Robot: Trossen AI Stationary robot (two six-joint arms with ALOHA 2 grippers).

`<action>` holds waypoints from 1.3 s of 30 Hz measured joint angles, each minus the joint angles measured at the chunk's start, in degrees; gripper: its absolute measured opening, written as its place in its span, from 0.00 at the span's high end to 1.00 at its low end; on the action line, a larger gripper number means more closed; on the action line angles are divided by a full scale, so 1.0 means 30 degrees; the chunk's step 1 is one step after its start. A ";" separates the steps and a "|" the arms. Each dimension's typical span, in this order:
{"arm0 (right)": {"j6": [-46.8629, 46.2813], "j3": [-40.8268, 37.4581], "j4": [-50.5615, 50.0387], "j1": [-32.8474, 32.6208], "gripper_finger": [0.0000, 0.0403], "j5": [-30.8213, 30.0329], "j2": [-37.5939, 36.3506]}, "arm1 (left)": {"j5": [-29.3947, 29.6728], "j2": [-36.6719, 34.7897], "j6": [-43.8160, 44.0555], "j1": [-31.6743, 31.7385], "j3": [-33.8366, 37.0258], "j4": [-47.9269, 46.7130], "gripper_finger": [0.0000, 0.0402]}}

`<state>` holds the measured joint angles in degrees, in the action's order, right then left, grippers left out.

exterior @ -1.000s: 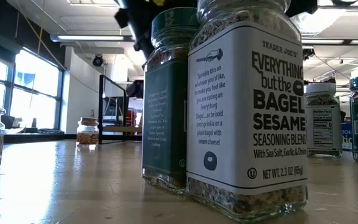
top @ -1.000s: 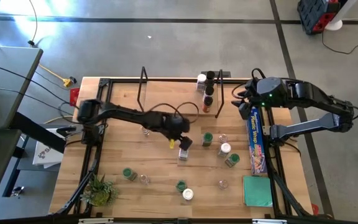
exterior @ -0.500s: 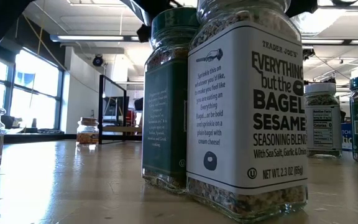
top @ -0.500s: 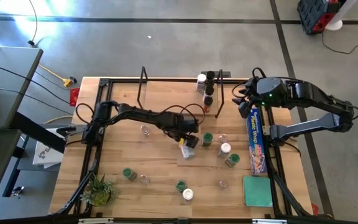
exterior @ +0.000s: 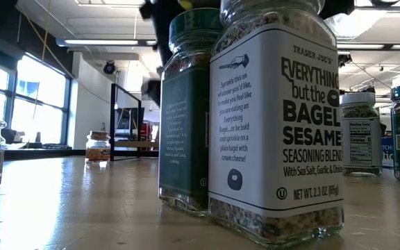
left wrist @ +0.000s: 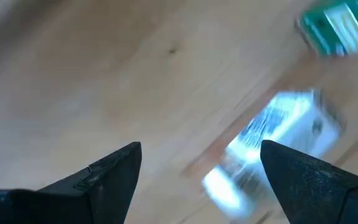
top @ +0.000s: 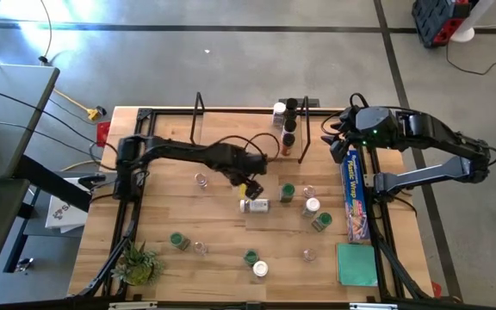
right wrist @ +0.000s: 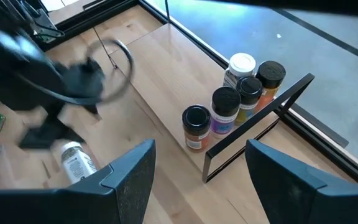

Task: Shelf spices
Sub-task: Put the white seasoning bottle on the shelf aligned with the other white seasoning bottles

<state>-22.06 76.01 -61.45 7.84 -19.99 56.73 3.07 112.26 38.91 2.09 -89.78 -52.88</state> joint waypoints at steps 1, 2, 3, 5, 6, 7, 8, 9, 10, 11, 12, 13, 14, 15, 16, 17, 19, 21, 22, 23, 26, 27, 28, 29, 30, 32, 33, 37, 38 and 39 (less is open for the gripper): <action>0.0042 0.0000 0.0007 0.0000 0.40 -0.0006 0.0000 | 0.0257 -0.0421 -0.1607 -0.0197 0.0003 -0.0115 0.19; 0.0117 0.0000 0.0019 0.0000 0.40 -0.0007 0.0000 | 0.0208 -0.0741 -0.3454 -0.0434 0.0031 0.0022 0.19; 0.0191 0.0000 0.0059 0.0000 0.40 -0.0007 0.0000 | -0.0044 -0.1042 -0.5472 -0.0703 0.0128 0.0347 0.19; 0.0397 0.0000 0.0310 0.0000 0.40 -0.0012 0.0000 | -0.0760 -0.1383 -0.8968 -0.1223 0.0625 0.1131 0.19; 0.0481 0.0000 0.0413 0.0000 0.40 -0.0013 0.0000 | -0.0992 -0.1371 -1.0448 -0.1451 0.0884 0.1400 0.19; 0.0488 0.0000 0.0520 0.0000 0.40 -0.0008 0.0000 | -0.1163 -0.1250 -1.1809 -0.1675 0.1180 0.1577 0.19; 0.0481 0.0000 0.0631 0.0000 0.40 -0.0008 0.0000 | -0.1230 -0.0970 -1.2871 -0.1857 0.1486 0.1755 0.19; 0.0481 0.0000 0.0736 0.0000 0.40 -0.0013 -0.0013 | -0.1311 -0.0721 -1.3668 -0.1986 0.1804 0.2209 0.19; 0.0493 0.0000 0.0818 0.0000 0.40 -0.0007 -0.0010 | -0.1339 -0.0492 -1.4199 -0.2086 0.2048 0.2660 0.19; 0.0484 0.0000 0.0852 0.0000 0.40 -0.0007 -0.0007 | -0.1301 -0.0267 -1.4597 -0.2157 0.2267 0.3122 0.19; 0.0461 0.0000 0.0854 0.0000 0.40 -0.0007 -0.0007 | -0.1177 -0.0146 -1.4784 -0.2227 0.2366 0.3338 0.19; 0.0440 0.0000 0.0860 0.0000 0.40 -0.0007 -0.0007 | -0.0852 0.0046 -1.4834 -0.2274 0.2419 0.3472 0.19; 0.0416 0.0000 0.0856 0.0000 0.40 -0.0007 -0.0007 | -0.0452 0.0214 -1.4622 -0.2323 0.2419 0.3575 0.19; 0.0384 0.0000 0.0852 0.0000 0.40 -0.0007 -0.0007 | -0.0043 0.0424 -1.4309 -0.2376 0.2419 0.3641 0.19; 0.0379 0.0000 0.0852 0.0000 0.40 -0.0007 -0.0007 | 0.0166 0.0648 -1.3992 -0.2384 0.2443 0.3659 0.19; 0.0379 0.0000 0.0852 0.0000 0.40 -0.0007 -0.0007 | 0.0184 0.0831 -1.3651 -0.2384 0.2452 0.3709 0.19; 0.0379 0.0000 0.0852 0.0000 0.40 -0.0007 -0.0007 | 0.0148 0.1136 -1.3104 -0.2382 0.2453 0.3984 0.19; 0.0379 0.0000 0.0852 0.0000 0.40 -0.0007 -0.0007 | 0.0023 0.1403 -1.2724 -0.2377 0.2433 0.4234 0.20; 0.0379 0.0000 0.0852 0.0000 0.40 -0.0007 -0.0007 | 0.0009 0.1488 -1.2526 -0.2377 0.2433 0.4262 0.20; 0.0379 0.0000 0.0852 0.0000 0.40 -0.0004 -0.0007 | 0.0009 0.1583 -1.2282 -0.2377 0.2447 0.4227 0.21; 0.0372 0.0000 0.0852 0.0000 0.40 -0.0004 -0.0007 | -0.0247 0.1708 -1.1468 -0.2355 0.2448 0.4276 0.28; 0.0375 0.0000 0.0852 0.0000 0.40 -0.0007 -0.0007 | -0.0416 0.1708 -1.1269 -0.2339 0.2448 0.4225 0.31; 0.0378 0.0000 0.0852 0.0000 0.40 -0.0007 -0.0007 | -0.0428 0.1708 -1.1134 -0.2333 0.2448 0.4243 0.35; 0.0378 0.0000 0.0852 0.0000 0.40 -0.0007 -0.0007 | -0.0438 0.1708 -1.1041 -0.2326 0.2448 0.4269 0.39; 0.0374 0.0000 0.0852 0.0000 0.40 -0.0007 -0.0007 | -0.0442 0.1708 -1.0983 -0.2326 0.2448 0.4261 0.44; 0.0372 0.0000 0.0852 0.0000 0.40 -0.0007 -0.0007 | -0.0879 0.1672 -1.0593 -0.2290 0.2441 0.4189 0.52; 0.0372 0.0000 0.0852 0.0000 0.40 -0.0003 -0.0006 | -0.1442 0.1640 -1.0408 -0.2217 0.2441 0.4104 0.53; 0.0430 0.0000 0.0853 0.0000 0.40 -0.0007 -0.0007 | -0.3778 0.1225 -0.9160 -0.1857 0.1975 0.2235 0.53; 0.0424 0.0000 0.0860 0.0000 0.40 -0.0007 -0.0007 | -0.4327 0.0972 -0.8880 -0.1721 0.1702 0.1387 0.53; 0.0437 0.0000 0.0860 0.0000 0.40 -0.0007 -0.0007 | -0.5028 0.0711 -0.8493 -0.1529 0.1403 0.0577 0.53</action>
<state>-20.75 76.01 -58.87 7.84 -20.01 56.71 -12.02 114.39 13.43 -2.50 -85.57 -51.15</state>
